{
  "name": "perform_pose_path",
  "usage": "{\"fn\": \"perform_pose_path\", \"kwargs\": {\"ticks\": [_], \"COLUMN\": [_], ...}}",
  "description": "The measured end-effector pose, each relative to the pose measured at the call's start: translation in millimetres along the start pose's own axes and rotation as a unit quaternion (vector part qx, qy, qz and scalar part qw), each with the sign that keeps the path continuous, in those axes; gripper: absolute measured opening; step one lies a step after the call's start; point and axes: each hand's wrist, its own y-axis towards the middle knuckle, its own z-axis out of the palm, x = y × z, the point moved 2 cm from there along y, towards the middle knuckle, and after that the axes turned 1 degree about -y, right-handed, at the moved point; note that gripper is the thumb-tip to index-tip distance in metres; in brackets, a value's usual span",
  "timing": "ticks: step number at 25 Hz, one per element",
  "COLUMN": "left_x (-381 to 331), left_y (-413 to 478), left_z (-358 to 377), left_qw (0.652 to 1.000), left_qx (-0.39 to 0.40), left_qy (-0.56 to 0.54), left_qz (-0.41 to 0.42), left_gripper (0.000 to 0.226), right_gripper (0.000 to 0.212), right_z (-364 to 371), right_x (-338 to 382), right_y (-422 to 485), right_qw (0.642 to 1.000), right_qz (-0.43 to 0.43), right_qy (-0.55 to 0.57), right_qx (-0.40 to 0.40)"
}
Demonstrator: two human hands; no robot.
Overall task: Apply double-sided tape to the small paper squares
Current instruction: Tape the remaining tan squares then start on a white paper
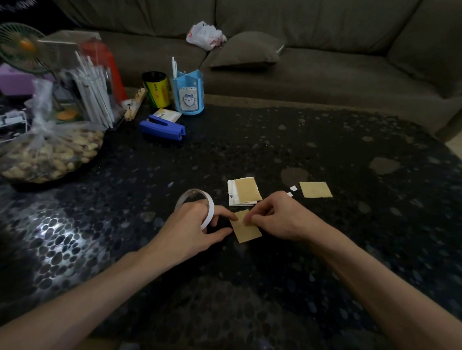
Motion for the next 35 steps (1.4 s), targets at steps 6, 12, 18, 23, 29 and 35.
{"fn": "perform_pose_path", "kwargs": {"ticks": [6, 12, 18, 23, 29, 35], "left_x": [-6.0, -7.7, -8.2, -8.2, -5.1, -1.8], "left_y": [-3.4, -2.5, -2.8, -1.4, -0.6, 1.3], "left_z": [-1.7, -0.8, -0.7, -3.2, -2.7, -0.6], "left_qw": [0.996, 0.992, 0.990, 0.985, 0.985, 0.987], "left_qx": [0.020, 0.036, 0.031, 0.045, 0.047, 0.042], "left_qy": [0.051, 0.091, 0.104, 0.136, 0.127, 0.118], "left_qz": [0.074, 0.078, 0.084, 0.096, 0.105, 0.105], "left_gripper": [0.029, 0.034, 0.033, 0.035, 0.035, 0.035], "right_gripper": [0.014, 0.016, 0.015, 0.015, 0.007, 0.014], "right_z": [0.0, -0.5, -0.6, -3.2, -4.1, 3.7], "right_x": [-0.4, -0.1, -2.3, -2.3, -6.9, -6.7], "right_y": [1.6, 2.5, 3.0, 3.4, 7.4, 6.5], "right_qw": [1.000, 0.999, 1.000, 0.999, 0.999, 0.999], "right_qz": [0.006, 0.018, 0.010, 0.011, 0.000, -0.019], "right_qy": [0.023, 0.031, 0.029, 0.039, 0.034, 0.009], "right_qx": [-0.001, 0.004, -0.001, 0.001, -0.021, -0.047]}}
